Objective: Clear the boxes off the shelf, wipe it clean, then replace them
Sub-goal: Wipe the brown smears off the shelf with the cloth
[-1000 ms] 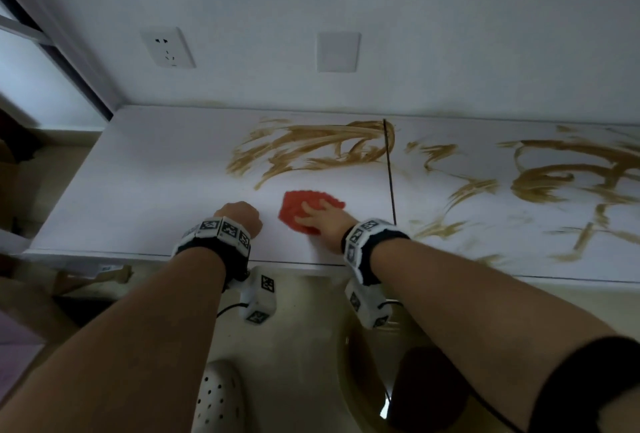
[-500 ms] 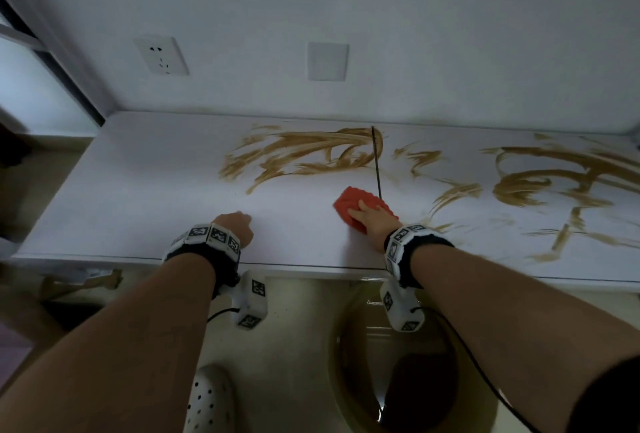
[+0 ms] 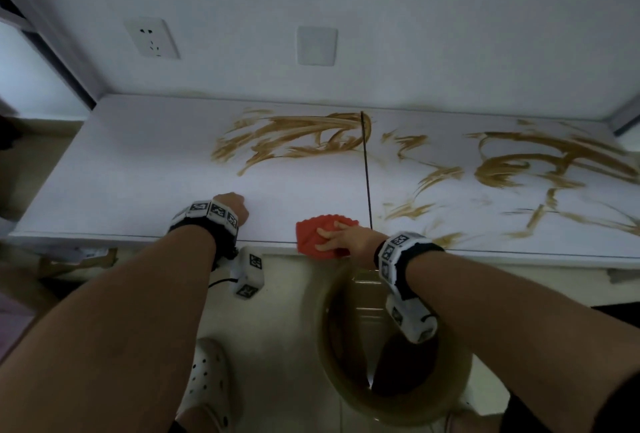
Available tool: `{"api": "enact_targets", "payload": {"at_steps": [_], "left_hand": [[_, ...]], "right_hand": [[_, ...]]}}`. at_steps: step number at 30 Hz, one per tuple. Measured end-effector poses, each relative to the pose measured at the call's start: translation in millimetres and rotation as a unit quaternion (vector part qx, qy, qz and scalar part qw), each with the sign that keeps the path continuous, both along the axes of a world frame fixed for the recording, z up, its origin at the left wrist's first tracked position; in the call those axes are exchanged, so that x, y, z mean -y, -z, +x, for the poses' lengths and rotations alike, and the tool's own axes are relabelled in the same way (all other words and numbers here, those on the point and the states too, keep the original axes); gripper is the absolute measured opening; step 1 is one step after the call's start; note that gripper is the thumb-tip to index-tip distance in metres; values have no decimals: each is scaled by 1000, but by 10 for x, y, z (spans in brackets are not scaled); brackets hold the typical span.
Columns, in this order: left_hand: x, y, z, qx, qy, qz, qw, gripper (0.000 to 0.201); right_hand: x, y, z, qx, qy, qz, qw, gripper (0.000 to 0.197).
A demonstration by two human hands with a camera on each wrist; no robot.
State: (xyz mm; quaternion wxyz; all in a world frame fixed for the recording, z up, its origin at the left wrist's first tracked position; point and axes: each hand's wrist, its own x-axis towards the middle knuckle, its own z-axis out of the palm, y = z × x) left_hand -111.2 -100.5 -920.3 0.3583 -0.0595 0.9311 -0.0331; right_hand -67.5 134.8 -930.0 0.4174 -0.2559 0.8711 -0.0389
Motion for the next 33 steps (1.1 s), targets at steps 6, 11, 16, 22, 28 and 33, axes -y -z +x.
{"api": "enact_targets", "payload": {"at_steps": [6, 11, 16, 22, 28, 33], "left_hand": [[-28, 22, 14, -13, 5, -1, 1000, 46], [8, 81, -26, 0, 15, 1, 1000, 49], [93, 69, -88, 2, 15, 9, 1000, 45], [148, 31, -115, -10, 23, 21, 999, 42], [254, -48, -132, -27, 29, 52, 998, 47], [499, -110, -243, -61, -17, 54, 997, 44]], "right_hand": [[-301, -165, -208, -17, 108, 81, 991, 59], [0, -119, -377, -44, 65, 99, 992, 79], [495, -52, -491, -38, 24, 45, 998, 68], [719, 74, -425, -19, -39, -35, 998, 71], [707, 27, -616, -56, -28, 17, 998, 88], [954, -42, -737, -64, -47, 59, 995, 84]]}}
